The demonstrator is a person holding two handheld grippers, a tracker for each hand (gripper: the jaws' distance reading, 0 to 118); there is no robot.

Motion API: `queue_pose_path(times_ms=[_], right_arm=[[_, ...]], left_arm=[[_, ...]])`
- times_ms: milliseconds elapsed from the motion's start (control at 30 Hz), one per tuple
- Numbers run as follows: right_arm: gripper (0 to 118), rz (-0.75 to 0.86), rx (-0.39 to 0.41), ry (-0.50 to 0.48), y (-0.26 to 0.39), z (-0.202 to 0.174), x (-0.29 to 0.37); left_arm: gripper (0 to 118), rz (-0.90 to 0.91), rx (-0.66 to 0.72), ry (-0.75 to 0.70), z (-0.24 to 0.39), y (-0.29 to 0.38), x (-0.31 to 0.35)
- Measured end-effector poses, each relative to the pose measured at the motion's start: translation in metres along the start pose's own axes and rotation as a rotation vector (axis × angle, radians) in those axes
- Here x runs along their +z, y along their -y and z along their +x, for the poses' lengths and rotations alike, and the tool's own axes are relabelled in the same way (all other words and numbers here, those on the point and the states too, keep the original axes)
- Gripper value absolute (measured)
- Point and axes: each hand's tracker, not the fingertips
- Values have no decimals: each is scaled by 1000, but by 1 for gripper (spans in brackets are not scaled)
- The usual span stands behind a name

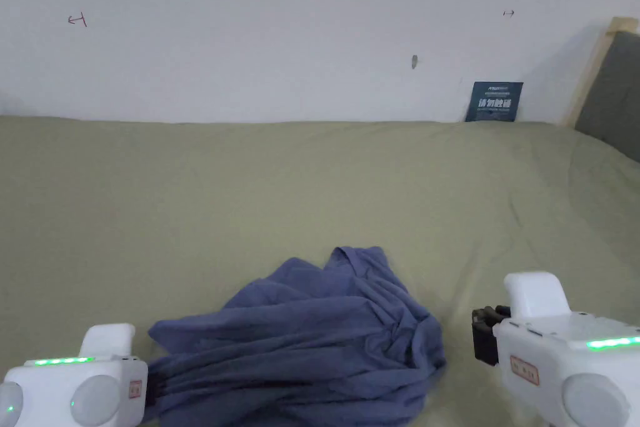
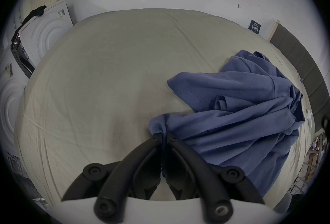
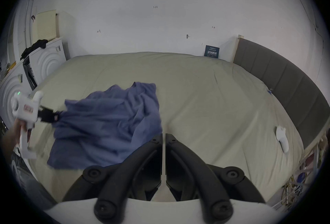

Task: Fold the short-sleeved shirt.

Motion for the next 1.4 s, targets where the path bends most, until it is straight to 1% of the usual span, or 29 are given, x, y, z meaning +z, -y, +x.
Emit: queue_pose_path(times_ms=[33,67,133,167,200,233,267,300,333,367,400,433,467,500,533,567,600,667,767,833,867,933,1033,1200,1300,1400], right_arm=[[7,-19,-1,-28,-10,3,-16],[16,-45,4,-42,-21,3,-34],[101,-135,16,-107,-40,2,-69],[118,-200,1,-95,-45,0,-92],[112,-167,3,-82,-48,-2,-95],[110,-189,-15,-76,-51,-5,-110],[111,-274,15,-80,-51,-11,-129],[110,-307,19,-88,-49,-13,-141],[107,-335,28,-63,-44,-16,-150],[97,-381,63,-51,-40,-18,-175],[69,-412,95,-43,-33,-20,-185],[56,-435,128,-30,-26,-22,-191],[52,-414,138,-51,-20,-24,-191],[36,-379,134,-53,-22,-27,-185],[15,-389,124,-57,-29,-28,-179],[6,-382,127,-74,-33,-29,-174],[6,-341,167,-26,-35,-32,-166],[6,-334,158,-46,-42,-30,-151],[6,-246,69,-74,-59,-11,-107],[6,-200,64,-90,-70,1,-75],[6,-179,63,-87,-76,8,-58],[6,-138,29,-88,-88,23,-26],[6,-69,-22,-97,-102,44,27],[6,59,-92,-136,-125,68,116],[6,145,-84,-117,-141,69,168],[6,212,-80,-96,-161,72,212]], left_arm=[[2,-2,-1,3,-2,-1,-1],[2,-1,6,7,-3,-1,-2],[2,-5,21,16,-4,-1,-3],[2,-7,28,21,-6,-2,-5],[2,-7,30,24,-7,-2,-5],[2,-7,31,25,-7,-2,-6],[2,-5,33,25,-7,-1,-6],[2,-4,33,25,-7,0,-7],[2,-2,32,23,-7,0,-7],[2,0,31,21,-6,0,-8],[2,0,26,20,-6,0,-8],[2,0,20,19,-6,0,-10],[2,0,18,20,-6,0,-10],[2,-2,10,20,-6,-1,-11],[2,-4,2,21,-7,-1,-11],[2,-8,0,21,-6,-2,-11],[2,-13,-3,21,-6,-4,-10],[2,-25,2,25,-8,-9,-1],[2,19,21,13,-14,-14,30],[2,57,38,-3,-21,-20,57],[2,74,34,-11,-23,-24,73],[2,141,20,-51,-28,-32,107],[2,235,49,-74,-39,-46,167],[2,378,71,-23,-37,-67,275],[2,464,72,-9,-28,-80,329],[2,522,49,-25,-18,-93,372]])
